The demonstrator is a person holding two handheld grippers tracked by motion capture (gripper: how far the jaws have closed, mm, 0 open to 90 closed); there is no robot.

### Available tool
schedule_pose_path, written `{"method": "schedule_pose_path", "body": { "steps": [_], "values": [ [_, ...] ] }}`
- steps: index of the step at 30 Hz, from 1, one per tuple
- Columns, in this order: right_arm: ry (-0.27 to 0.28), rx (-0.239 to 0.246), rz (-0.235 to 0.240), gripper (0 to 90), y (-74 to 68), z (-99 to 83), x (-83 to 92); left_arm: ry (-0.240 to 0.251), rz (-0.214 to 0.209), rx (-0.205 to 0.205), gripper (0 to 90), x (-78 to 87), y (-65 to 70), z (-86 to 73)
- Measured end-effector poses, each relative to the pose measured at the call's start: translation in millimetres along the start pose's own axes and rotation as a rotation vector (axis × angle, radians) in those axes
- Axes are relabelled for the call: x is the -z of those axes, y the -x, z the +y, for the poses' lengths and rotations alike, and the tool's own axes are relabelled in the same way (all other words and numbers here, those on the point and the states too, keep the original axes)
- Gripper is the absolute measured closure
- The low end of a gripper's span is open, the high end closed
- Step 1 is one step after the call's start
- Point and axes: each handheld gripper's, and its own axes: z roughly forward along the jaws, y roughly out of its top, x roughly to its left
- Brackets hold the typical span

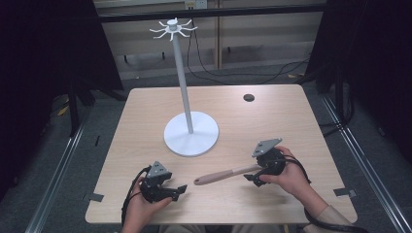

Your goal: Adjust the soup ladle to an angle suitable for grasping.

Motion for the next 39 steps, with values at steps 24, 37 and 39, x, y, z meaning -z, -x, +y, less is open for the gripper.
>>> {"method": "schedule_pose_path", "body": {
  "steps": [24, 37, 39],
  "values": [
    [-0.202, 0.204, 0.080, 42.4, 2.2, 25.2, -34.3, 0.013, 0.009, 0.006, 22.3, 5.4, -3.2, -3.1],
    [-0.266, 0.316, 0.142, 68.9, -0.3, 32.7, -41.1, 0.020, 0.013, 0.008, 22.3, 6.1, -3.9, -3.3],
    [-0.279, 0.364, 0.164, 71.5, -0.9, 34.5, -40.7, 0.025, 0.012, 0.011, 22.3, 6.4, -4.2, -3.3]
  ]
}}
